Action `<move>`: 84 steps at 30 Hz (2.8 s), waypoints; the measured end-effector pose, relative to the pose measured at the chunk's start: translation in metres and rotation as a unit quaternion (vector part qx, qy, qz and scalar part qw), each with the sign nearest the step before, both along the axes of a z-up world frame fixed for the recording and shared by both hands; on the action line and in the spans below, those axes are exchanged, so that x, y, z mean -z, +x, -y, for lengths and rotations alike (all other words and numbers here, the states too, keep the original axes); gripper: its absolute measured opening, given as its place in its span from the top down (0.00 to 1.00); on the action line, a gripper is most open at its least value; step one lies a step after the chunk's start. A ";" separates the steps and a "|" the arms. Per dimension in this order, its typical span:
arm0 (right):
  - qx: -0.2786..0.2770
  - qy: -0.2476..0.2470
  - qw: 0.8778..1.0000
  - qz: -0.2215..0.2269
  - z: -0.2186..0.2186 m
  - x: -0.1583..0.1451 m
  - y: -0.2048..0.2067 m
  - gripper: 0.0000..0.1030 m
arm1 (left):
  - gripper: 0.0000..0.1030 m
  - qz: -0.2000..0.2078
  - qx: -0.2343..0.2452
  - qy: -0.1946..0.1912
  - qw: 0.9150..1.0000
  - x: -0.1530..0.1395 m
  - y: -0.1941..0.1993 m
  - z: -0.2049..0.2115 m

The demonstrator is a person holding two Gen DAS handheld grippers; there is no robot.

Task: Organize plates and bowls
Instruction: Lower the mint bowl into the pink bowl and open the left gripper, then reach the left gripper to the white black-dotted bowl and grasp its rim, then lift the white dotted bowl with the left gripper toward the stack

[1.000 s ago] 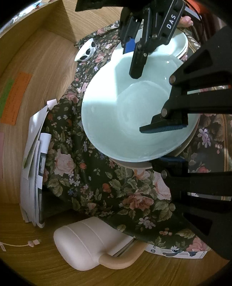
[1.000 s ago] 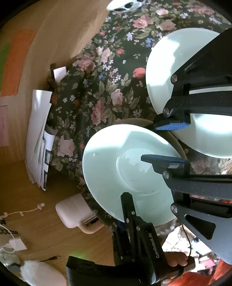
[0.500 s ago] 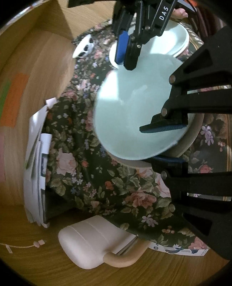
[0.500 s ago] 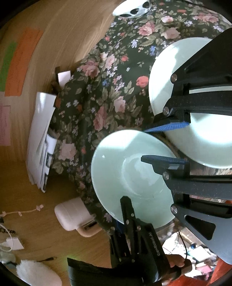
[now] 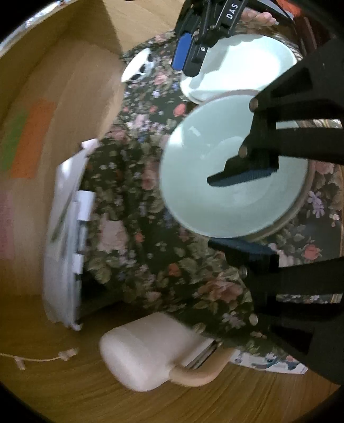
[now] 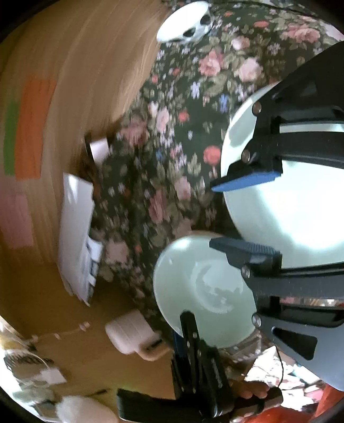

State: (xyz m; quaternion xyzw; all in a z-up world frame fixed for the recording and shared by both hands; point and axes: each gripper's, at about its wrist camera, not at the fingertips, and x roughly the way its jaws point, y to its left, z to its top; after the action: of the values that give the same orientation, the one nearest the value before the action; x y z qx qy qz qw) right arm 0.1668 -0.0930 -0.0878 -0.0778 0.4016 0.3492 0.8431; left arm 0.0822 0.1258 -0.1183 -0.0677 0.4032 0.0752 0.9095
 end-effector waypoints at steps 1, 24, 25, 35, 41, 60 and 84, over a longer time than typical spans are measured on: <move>0.007 0.000 1.000 0.003 0.005 -0.001 0.003 0.61 | 0.54 0.009 0.000 0.004 1.000 -0.005 0.000 0.001; 0.275 -0.027 0.961 0.019 0.191 0.002 0.124 0.44 | 0.21 0.051 0.113 0.008 0.992 -0.042 0.105 0.099; 0.275 -0.027 0.961 0.019 0.191 0.002 0.124 0.44 | 0.20 0.051 0.118 0.009 0.992 -0.042 0.110 0.103; 0.341 -0.022 0.939 -0.031 0.238 0.034 0.180 0.44 | 0.17 0.029 0.145 0.011 0.989 -0.036 0.161 0.118; 0.351 -0.019 0.935 -0.053 0.246 0.049 0.200 0.51 | 0.17 0.004 0.145 -0.001 0.989 -0.022 0.183 0.117; 0.263 -0.035 0.962 -0.066 0.205 0.057 0.188 0.78 | 0.17 -0.055 0.140 -0.013 0.989 0.000 0.226 0.141; 0.173 0.009 0.981 -0.091 0.165 0.061 0.154 0.77 | 0.72 -0.152 0.210 0.024 0.965 0.063 0.282 0.225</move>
State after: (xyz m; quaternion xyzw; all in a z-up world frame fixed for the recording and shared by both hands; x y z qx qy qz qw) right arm 0.3211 -0.2578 -0.1489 0.0325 0.4808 0.2076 0.8513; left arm 0.3647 -0.0995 -0.1811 0.0524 0.5403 -0.0990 0.8340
